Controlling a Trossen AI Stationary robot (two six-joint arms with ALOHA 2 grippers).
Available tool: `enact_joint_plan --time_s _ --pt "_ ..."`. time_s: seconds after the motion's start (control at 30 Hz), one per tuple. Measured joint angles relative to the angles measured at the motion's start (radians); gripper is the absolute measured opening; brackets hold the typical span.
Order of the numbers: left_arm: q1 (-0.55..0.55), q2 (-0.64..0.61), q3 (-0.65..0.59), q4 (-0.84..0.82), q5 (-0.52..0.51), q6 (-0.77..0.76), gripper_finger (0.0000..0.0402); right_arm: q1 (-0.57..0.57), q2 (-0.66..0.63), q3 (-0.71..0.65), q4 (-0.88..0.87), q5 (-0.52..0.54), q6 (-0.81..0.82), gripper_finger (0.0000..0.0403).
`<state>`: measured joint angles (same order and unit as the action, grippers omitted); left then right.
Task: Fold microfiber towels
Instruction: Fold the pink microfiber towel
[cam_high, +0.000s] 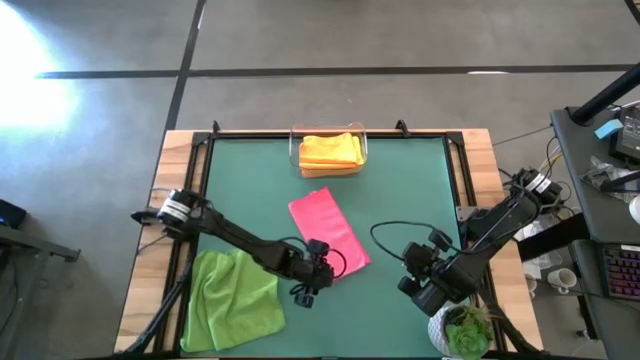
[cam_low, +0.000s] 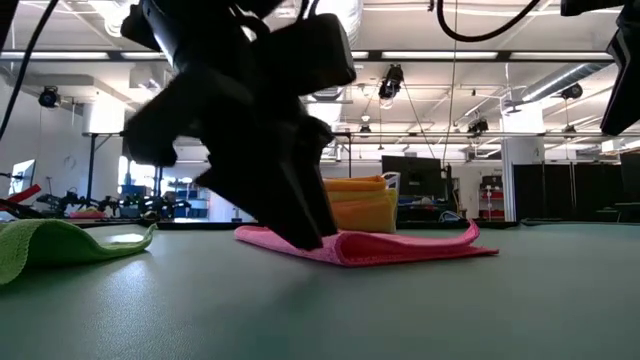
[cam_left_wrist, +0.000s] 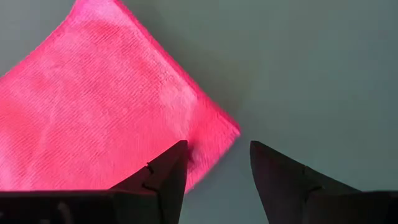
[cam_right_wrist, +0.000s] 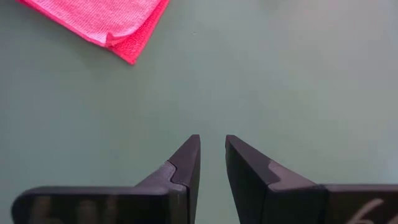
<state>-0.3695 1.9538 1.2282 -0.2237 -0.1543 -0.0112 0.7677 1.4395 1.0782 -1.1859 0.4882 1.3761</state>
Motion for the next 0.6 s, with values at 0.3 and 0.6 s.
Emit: enact_joint_plan --time_s 0.3,0.6 --pt "0.002 0.05 0.014 0.015 -0.011 0.017 0.016 0.0 0.001 0.001 0.018 0.001 0.003 0.0068" --pt "0.014 0.052 0.014 0.025 -0.003 -0.02 0.014 0.0 0.001 0.001 0.022 0.004 0.001 0.0068"
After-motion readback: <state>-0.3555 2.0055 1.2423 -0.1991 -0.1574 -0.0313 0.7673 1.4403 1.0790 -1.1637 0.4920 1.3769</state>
